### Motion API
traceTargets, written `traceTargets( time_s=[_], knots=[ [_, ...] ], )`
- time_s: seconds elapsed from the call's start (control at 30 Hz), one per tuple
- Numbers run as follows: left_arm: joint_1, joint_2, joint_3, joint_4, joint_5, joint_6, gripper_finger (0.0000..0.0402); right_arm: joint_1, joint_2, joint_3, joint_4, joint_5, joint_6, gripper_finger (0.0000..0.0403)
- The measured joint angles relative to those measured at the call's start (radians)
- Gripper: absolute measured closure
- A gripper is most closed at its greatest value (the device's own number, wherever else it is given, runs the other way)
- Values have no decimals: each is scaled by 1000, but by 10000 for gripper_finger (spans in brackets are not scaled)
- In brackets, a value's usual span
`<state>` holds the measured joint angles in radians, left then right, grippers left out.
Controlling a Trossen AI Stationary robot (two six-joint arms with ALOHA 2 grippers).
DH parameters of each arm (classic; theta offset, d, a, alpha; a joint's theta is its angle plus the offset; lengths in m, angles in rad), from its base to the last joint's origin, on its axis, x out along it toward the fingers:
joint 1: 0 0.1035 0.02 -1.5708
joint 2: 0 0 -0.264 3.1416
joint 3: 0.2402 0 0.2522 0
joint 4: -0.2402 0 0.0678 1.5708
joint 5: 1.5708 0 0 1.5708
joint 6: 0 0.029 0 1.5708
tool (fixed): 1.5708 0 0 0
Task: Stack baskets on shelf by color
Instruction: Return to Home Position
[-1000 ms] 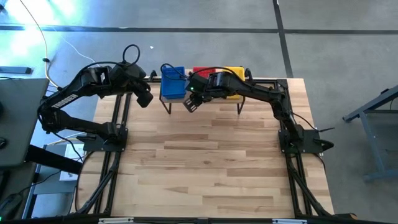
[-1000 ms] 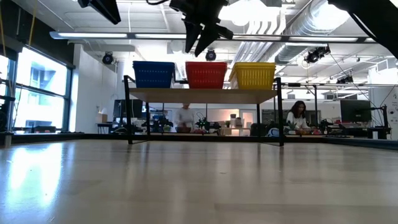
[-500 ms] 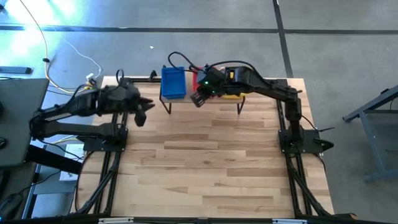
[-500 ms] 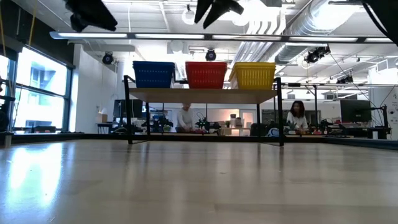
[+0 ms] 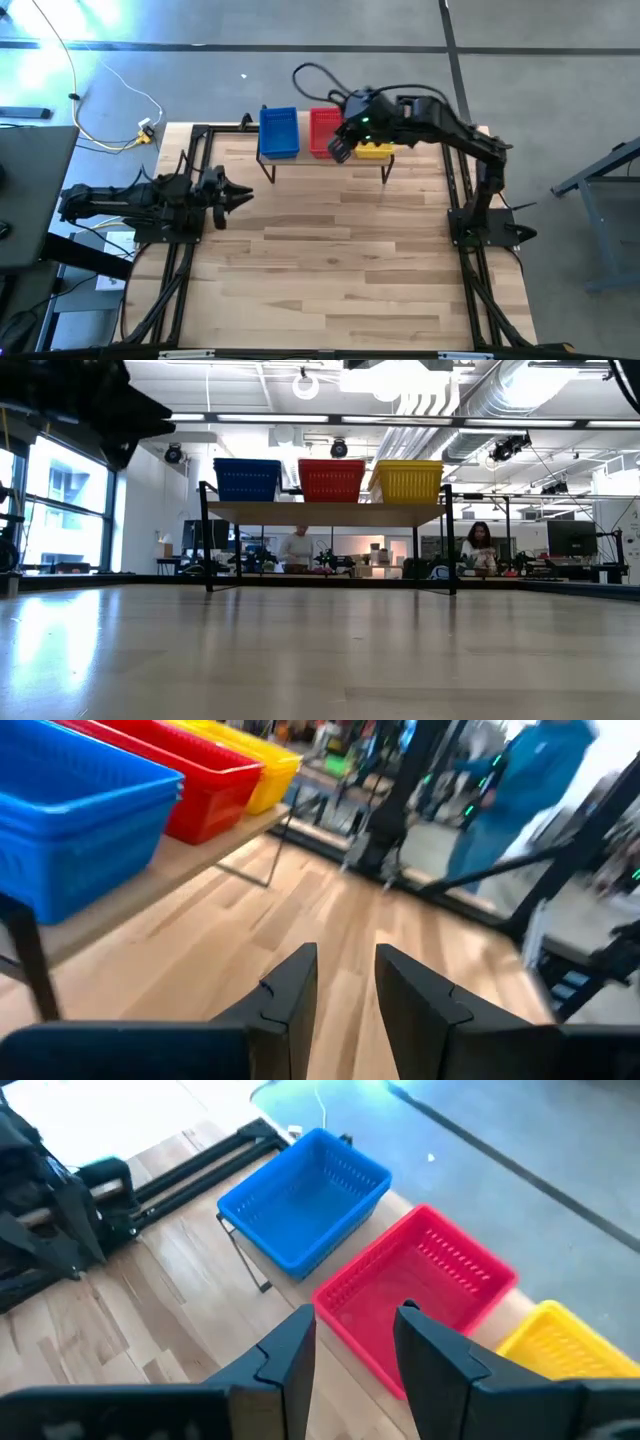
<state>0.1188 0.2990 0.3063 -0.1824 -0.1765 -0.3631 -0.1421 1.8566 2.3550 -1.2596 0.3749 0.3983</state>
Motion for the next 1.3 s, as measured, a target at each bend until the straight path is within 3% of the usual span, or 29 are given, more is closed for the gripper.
traceTargets(
  time_s=[0.23, 0.4, 0.63, 0.8, 1.0, 1.13, 1.3],
  knots=[
    [-28, -105, -195, 232, -1, -27, 308, 0, -119, 0, -40, 54, -15, 279],
    [-28, -123, -282, 259, 16, -5, 308, 0, -224, 0, -108, 146, -15, 279],
    [-28, -94, -295, 224, -4, 136, 308, 74, -390, -32, -314, 436, 154, 279],
    [-28, -95, -295, 224, 1, 71, 308, 150, -564, -230, -268, 531, 177, 279],
    [-28, -95, -295, 224, 1, 0, 308, 214, -785, -600, -190, 558, 312, 279],
    [-28, -95, -295, 224, 1, -1, 308, 256, -924, -866, -7, 524, 313, 279],
    [-28, -95, -295, 224, 1, -1, 308, 287, -1081, -1173, 305, 434, 177, 279]
  ],
)
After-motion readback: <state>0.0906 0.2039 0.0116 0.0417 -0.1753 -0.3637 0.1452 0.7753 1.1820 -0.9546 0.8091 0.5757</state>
